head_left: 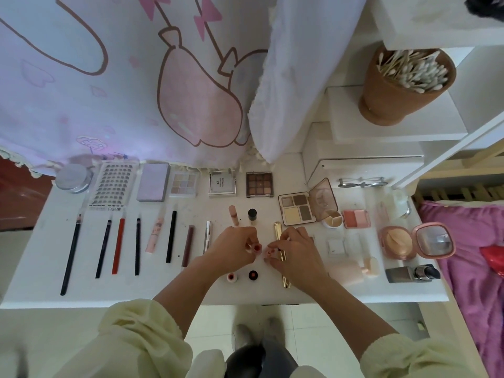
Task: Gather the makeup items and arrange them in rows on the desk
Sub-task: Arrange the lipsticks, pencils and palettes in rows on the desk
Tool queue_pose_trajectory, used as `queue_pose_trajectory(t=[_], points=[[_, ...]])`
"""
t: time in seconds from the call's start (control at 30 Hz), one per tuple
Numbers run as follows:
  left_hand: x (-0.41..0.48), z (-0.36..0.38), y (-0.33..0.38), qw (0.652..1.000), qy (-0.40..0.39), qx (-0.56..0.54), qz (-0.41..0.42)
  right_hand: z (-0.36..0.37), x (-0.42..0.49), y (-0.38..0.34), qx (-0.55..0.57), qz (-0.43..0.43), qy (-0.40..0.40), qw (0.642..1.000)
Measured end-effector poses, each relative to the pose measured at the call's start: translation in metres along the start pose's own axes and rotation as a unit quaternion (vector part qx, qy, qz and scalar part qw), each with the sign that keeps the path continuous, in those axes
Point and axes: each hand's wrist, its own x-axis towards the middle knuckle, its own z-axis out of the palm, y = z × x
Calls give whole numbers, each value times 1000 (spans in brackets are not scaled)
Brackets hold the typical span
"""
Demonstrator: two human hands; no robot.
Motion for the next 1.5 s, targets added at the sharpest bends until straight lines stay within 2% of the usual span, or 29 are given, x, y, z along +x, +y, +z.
queue_pose_trajectory(t=[0.33, 0.7, 1.13, 1.33, 1.5], points=[[2, -1, -2, 1000, -8, 15, -9, -4, 3, -5, -11, -16, -14, 1000], [2, -1, -2, 996, -10, 88, 12, -6, 1, -5, -33, -27, -26, 999], [-9, -11, -2, 995, 4, 100, 15, -7, -1, -8, -55, -24, -28, 998], [-31, -23, -10, 998, 58, 36, 3, -12, -2, -8, -45, -10, -33, 998], [-53, -30, -17, 976, 191, -107, -17, -30, -6, -17, -6, -22, -20, 1000]])
